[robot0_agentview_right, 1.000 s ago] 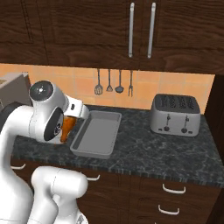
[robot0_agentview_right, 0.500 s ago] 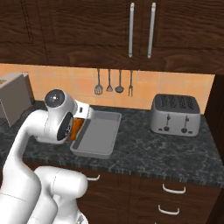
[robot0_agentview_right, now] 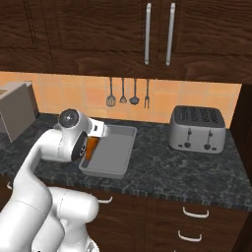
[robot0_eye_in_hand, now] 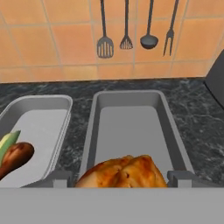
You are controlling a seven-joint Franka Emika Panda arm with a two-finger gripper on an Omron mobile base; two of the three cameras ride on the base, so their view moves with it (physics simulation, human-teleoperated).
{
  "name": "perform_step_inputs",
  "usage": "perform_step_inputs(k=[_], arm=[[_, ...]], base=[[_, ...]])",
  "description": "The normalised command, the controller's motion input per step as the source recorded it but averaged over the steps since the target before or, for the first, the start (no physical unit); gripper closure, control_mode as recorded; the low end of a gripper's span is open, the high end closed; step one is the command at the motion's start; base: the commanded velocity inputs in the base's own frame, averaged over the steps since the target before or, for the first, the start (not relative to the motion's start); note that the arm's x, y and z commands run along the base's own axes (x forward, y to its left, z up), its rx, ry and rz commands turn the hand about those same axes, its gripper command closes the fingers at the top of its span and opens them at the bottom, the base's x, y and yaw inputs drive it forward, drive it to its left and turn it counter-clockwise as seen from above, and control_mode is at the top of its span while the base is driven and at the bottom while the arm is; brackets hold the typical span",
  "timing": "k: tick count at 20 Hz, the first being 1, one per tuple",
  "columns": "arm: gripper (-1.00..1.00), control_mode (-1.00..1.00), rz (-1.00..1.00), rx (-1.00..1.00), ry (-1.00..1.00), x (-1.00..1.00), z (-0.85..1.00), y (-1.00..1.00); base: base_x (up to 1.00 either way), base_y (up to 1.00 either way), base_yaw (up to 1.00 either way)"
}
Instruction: Place one corn and one chicken drumstick in each tupperware on the nearby counter, to pack two identical lunches.
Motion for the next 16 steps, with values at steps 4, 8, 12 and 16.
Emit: perform_step_inputs(k=[4,8,12,16], arm=[[1.00,-1.00,0.00,0.00,-0.01,0.08,-0.32,0.00],[1.00,-1.00,0.00,0.00,0.00,0.26,-0.24,-0.01],[1.00,-1.00,0.00,0.00,0.00,0.41,-0.14,0.00],[1.00,-1.00,0.00,0.00,0.00,0.55,-0.11,0.00]], base=[[0.00,0.00,0.00],[0.00,0.00,0.00],[0.00,0.00,0.00],[0.00,0.00,0.00]])
